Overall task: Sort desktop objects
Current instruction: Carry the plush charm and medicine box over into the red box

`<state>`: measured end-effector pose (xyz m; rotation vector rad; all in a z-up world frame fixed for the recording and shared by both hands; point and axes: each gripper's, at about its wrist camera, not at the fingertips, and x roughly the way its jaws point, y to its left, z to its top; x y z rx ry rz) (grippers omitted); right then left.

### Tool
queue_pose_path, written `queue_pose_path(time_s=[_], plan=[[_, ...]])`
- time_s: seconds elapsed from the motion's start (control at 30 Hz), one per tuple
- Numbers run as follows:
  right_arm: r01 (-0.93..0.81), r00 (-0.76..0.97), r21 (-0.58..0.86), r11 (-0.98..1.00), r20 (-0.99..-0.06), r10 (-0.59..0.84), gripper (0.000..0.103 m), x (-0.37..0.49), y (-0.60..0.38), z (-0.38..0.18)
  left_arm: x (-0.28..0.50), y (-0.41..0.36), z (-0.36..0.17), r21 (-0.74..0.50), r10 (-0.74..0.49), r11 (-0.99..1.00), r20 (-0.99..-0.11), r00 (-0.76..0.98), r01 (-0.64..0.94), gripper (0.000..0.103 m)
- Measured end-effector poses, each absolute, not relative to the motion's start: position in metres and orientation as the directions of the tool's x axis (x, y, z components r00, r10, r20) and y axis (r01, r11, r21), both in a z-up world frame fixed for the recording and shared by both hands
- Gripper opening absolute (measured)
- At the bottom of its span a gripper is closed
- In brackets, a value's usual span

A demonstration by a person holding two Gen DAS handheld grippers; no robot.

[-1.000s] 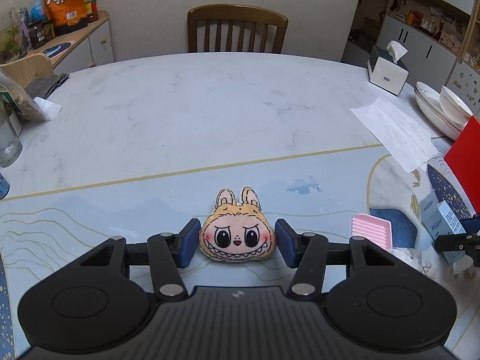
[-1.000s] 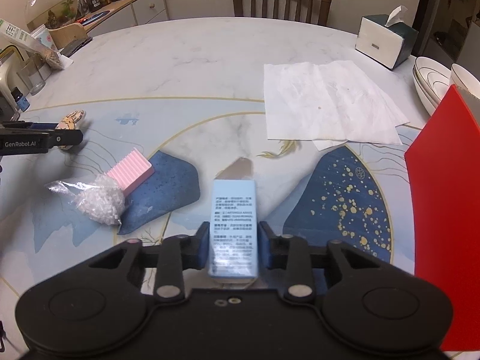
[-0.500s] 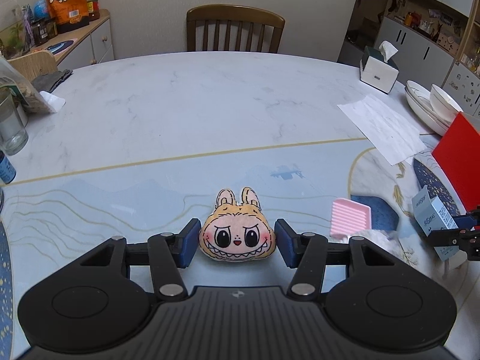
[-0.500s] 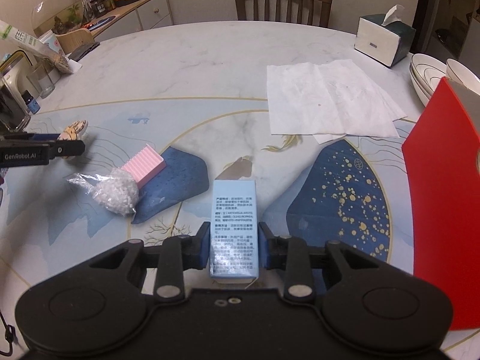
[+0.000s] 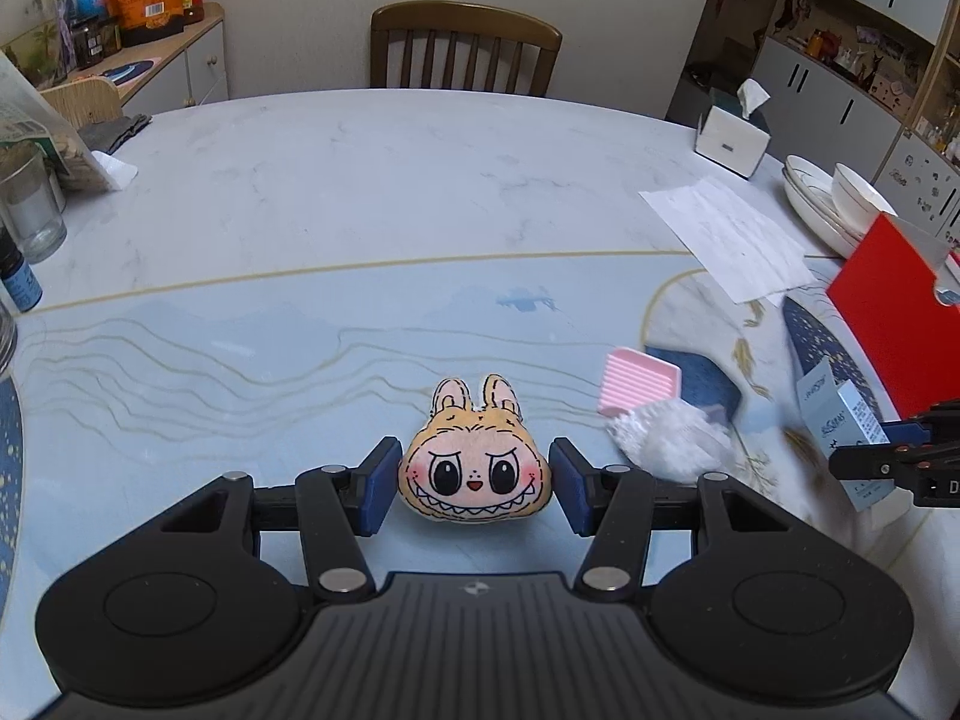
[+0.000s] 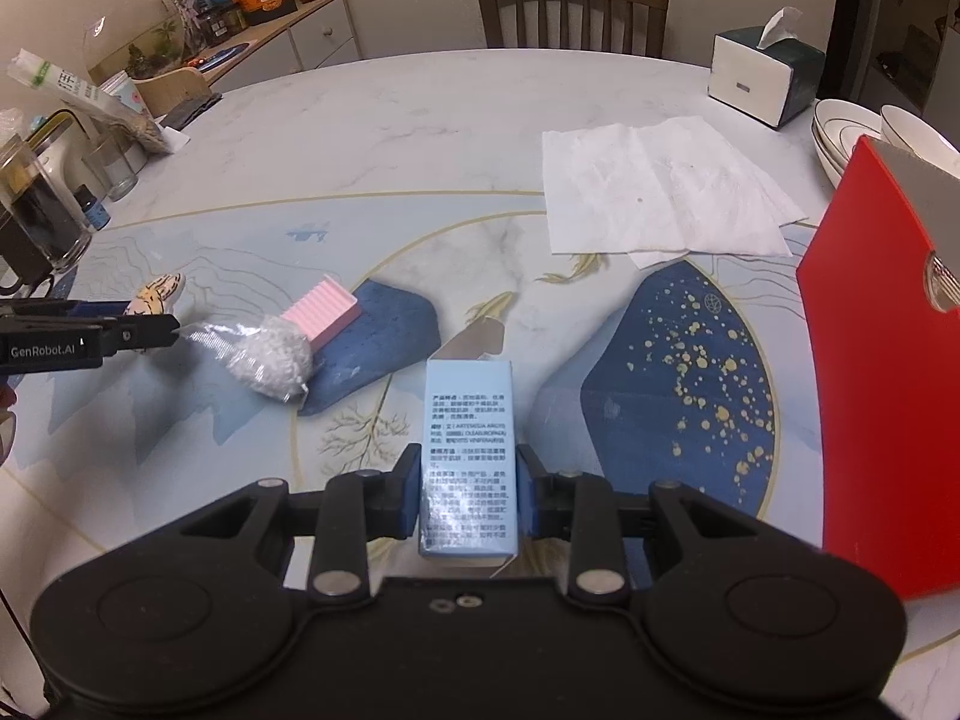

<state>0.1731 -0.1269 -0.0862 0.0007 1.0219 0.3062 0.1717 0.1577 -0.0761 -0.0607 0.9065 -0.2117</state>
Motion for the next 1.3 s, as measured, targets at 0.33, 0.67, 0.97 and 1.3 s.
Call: queue_pose_path(time_s=[0.33, 0.67, 0.97, 1.3], plan=[[-0.276, 0.472, 0.206, 0.939, -0.822, 0.319, 0.03, 0.15, -0.141, -0.078, 0.137, 0.141, -0.071, -0.174, -0.233, 0.972, -0.788, 0.57, 0.157, 0.053], [-0.305, 0.478, 0.247, 0.92, -0.796, 0.372, 0.03, 0.139, -0.168, -0.053, 0.116, 0.096, -0.051, -0.191, -0.274, 0.96, -0.787, 0.553, 0.204, 0.053], [-0.296, 0.533, 0.243, 0.924, -0.761, 0.37, 0.03, 0.135, -0.211, -0.028, 0.118, 0.045, -0.029, -0.198, -0.304, 0.95, -0.77, 0.562, 0.241, 0.053], [-0.288, 0.596, 0.246, 0.926, -0.711, 0.374, 0.03, 0.135, -0.27, -0.003, 0.12, -0.021, -0.009, -0.192, -0.34, 0.933, -0.746, 0.573, 0.304, 0.053]])
